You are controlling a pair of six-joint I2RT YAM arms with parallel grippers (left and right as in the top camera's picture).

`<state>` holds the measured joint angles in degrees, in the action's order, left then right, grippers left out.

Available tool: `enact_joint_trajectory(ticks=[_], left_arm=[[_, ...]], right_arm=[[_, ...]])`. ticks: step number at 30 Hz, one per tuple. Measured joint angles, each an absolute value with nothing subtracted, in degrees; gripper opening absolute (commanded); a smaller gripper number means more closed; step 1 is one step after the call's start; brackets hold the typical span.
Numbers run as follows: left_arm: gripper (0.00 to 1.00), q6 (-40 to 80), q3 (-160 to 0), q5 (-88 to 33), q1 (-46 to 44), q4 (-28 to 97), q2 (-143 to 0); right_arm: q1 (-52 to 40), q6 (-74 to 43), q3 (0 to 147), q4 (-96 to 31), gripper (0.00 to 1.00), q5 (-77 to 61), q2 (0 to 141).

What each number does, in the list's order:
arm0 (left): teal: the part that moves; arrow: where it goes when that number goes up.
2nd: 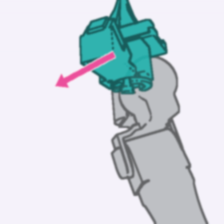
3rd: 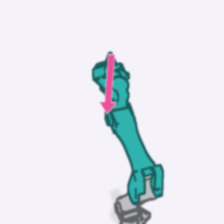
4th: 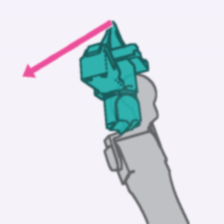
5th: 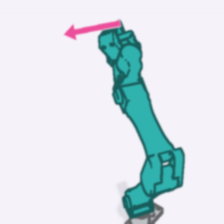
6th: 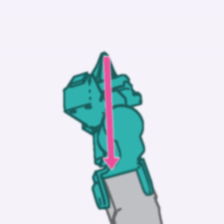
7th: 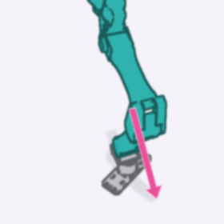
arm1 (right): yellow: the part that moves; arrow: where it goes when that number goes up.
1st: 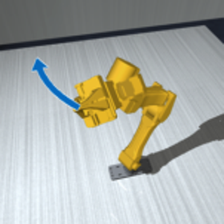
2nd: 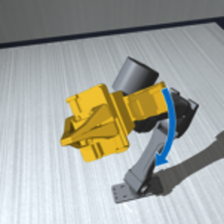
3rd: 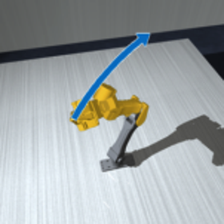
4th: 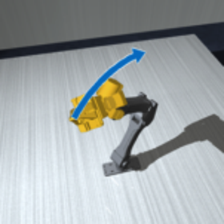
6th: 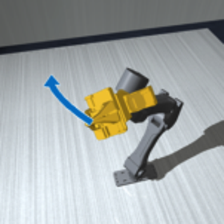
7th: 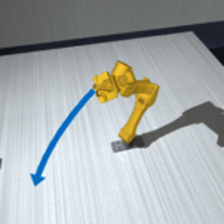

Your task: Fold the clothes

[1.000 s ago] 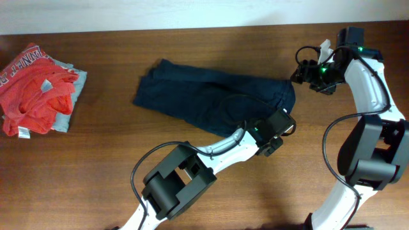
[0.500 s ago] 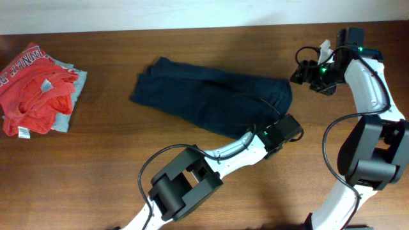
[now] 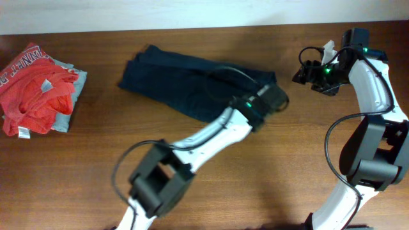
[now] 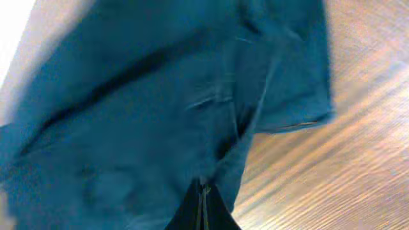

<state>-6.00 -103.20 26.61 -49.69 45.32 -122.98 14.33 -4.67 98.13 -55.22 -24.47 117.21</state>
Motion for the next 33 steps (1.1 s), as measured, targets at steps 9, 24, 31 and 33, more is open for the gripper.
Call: enact_joint_trajectory(ticks=[9,24,31,33], left_arm=[[0.01,-6.0,-103.7,27.5,-43.8,47.2,-113.6],[0.25,-6.0,-103.7,19.7,-42.2,48.4,-113.1],[0.31,-8.5,-103.8,0.2,-44.0,48.5,-114.3],[0.33,-9.1,-103.9,-1.5,-45.3,48.4,-116.8]], right_arm=[[12.9,-4.0,98.1,-54.8,0.77,-29.9,117.2],[11.3,-4.0,97.7,-52.9,0.78,-32.1,120.5],[16.6,-4.0,97.6,-52.9,0.78,-32.3,120.8],[17.3,-4.0,97.6,-53.0,0.78,-32.3,120.8]])
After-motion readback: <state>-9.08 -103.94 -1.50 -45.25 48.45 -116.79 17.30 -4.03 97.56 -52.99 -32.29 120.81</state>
